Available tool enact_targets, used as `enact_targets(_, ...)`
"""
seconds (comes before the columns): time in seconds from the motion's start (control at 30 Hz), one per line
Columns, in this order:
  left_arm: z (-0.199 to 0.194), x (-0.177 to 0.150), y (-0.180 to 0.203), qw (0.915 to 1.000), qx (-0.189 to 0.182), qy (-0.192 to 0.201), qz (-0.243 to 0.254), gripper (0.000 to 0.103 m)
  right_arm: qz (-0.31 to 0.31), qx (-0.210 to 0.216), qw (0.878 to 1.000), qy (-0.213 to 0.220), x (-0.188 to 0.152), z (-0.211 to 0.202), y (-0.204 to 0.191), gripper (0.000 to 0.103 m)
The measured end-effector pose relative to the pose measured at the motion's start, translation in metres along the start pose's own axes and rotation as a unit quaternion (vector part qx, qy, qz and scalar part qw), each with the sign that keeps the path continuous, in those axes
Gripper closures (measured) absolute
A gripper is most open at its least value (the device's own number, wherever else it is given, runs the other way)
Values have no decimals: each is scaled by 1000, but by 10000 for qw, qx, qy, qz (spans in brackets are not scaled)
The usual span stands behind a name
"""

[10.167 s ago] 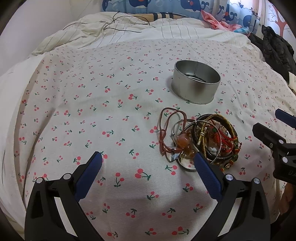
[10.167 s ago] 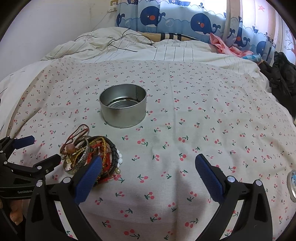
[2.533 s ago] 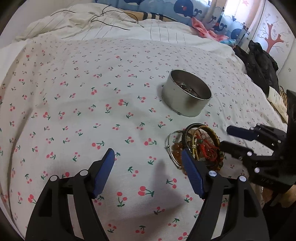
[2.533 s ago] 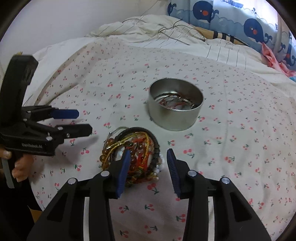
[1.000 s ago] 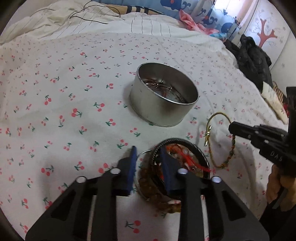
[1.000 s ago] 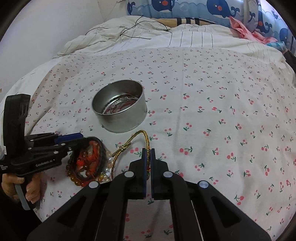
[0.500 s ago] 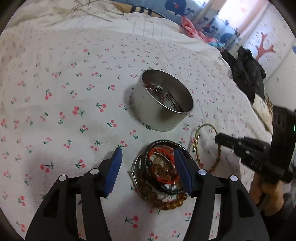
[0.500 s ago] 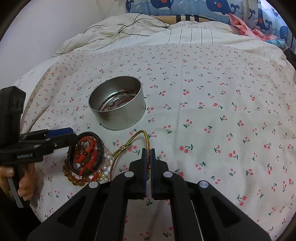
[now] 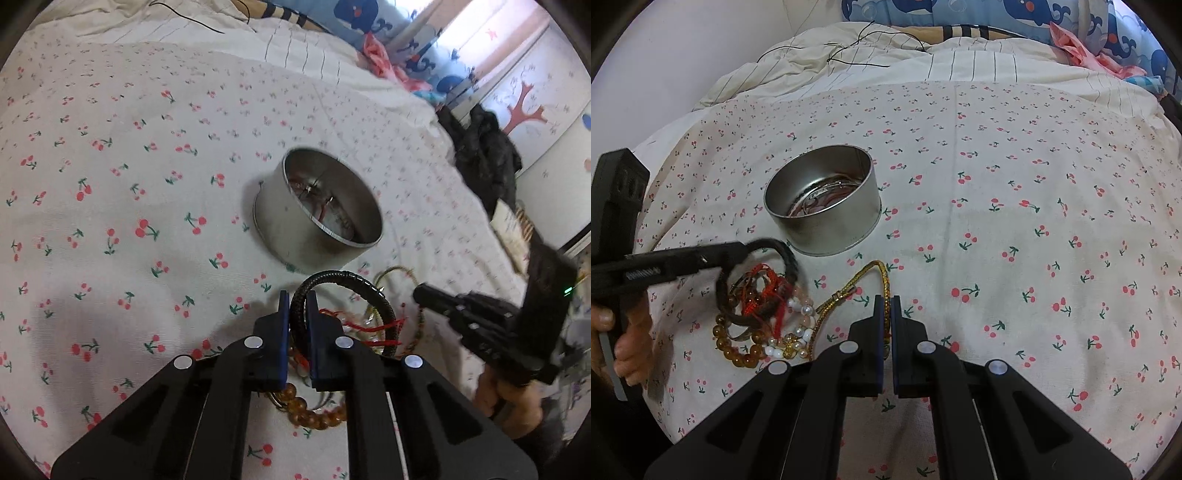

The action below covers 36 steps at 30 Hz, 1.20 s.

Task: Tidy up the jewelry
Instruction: 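Grasp the black cord bracelet with the left tool while the right tool holds the gold bracelet, then carry both bracelets over the silver tin and open both tools to drop them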

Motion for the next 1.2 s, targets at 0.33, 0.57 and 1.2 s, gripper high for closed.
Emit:
enact_targets(0.33,-24,5,4,9993,-333,178,74,96,12,73,9998,162,5,-11,-2,99)
enact_targets(0.57,-34,7,20,9966,-766,299,106,96,26,81,9997,249,7,-19,-4,99)
enact_targets(1.2,-32,29,18,9979,-47,628,149,95,406,441,9911,1185,51,-74,-3,99)
Point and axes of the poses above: each gripper's, at about its wrist camera, not at the fingertips, and z roughly the way its jaws point, y to its right, x to its top, the point moved 3 cm from there along z, roughly the way its jaws point, and after that the axes turned 2 degrees about y, right-handed, at the moved point
